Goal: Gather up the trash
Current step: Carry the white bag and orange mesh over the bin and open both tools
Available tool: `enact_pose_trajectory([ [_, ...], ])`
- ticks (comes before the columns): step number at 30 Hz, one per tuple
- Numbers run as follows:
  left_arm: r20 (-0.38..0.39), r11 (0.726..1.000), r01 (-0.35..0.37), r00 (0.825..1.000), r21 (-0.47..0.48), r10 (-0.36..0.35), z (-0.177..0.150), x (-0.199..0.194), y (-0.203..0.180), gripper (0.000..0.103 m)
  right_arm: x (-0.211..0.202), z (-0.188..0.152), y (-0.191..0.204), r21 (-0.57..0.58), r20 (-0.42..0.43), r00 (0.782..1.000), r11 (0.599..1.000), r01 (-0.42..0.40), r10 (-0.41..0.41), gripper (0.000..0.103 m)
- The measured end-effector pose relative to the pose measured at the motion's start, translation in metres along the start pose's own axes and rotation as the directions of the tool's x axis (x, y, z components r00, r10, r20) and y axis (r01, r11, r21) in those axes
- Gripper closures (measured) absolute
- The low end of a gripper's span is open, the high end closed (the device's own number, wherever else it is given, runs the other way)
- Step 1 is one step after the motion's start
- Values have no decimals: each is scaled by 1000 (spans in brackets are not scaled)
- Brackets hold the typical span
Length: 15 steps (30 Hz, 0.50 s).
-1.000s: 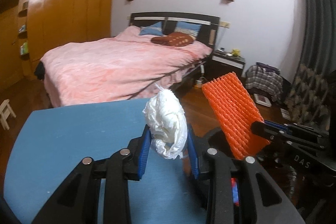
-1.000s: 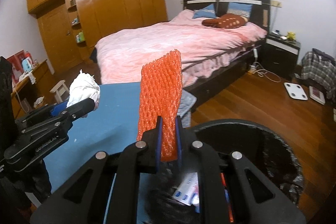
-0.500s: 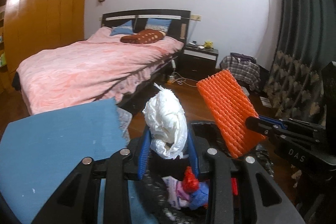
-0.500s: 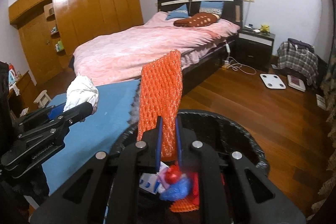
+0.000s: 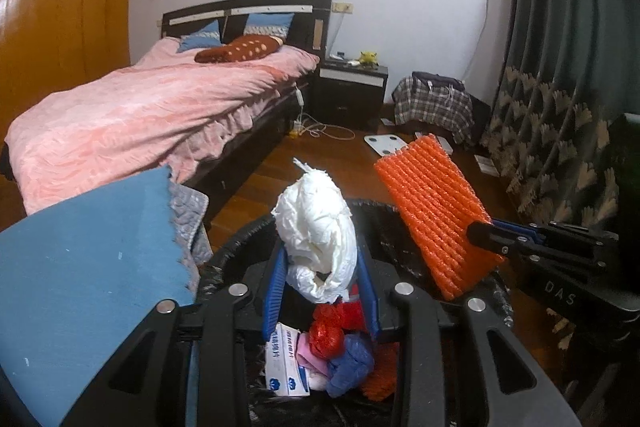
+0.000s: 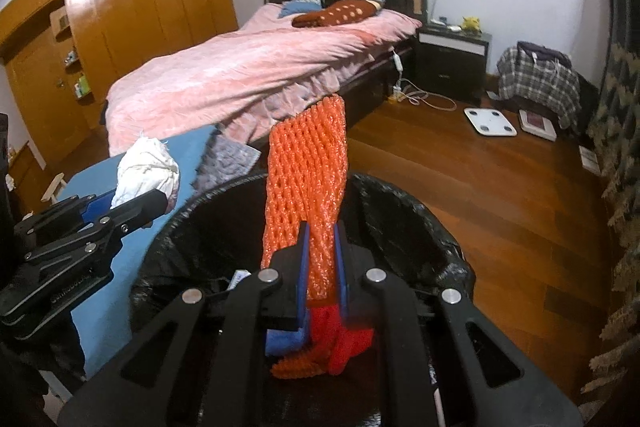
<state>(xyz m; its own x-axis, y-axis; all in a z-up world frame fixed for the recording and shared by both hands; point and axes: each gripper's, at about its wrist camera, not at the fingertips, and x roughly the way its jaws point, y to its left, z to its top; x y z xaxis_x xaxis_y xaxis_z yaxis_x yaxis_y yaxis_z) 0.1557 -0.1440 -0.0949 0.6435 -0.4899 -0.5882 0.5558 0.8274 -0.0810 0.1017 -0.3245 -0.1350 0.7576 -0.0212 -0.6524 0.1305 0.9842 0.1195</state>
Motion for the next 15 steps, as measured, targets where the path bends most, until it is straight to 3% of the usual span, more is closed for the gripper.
enact_pose_trajectory([
  [4, -36, 1000, 19, 999, 4, -19, -5, 19, -3, 69, 14, -8, -13, 23, -31, 999, 1000, 16, -15, 90],
  [7, -59, 999, 33, 998, 5, -33, -9, 29, -5, 59, 25, -14, -20, 32, -60, 998, 999, 32, -30, 87],
  [10, -69, 999, 35, 997, 8, -35, -12, 32, -4, 47, 33, -22, -27, 41, -89, 995, 998, 51, -48, 76],
  [15, -59, 1000, 16, 998, 10, -15, -11, 26, 0, 35, 34, -28, -29, 47, -97, 993, 996, 74, -69, 52],
])
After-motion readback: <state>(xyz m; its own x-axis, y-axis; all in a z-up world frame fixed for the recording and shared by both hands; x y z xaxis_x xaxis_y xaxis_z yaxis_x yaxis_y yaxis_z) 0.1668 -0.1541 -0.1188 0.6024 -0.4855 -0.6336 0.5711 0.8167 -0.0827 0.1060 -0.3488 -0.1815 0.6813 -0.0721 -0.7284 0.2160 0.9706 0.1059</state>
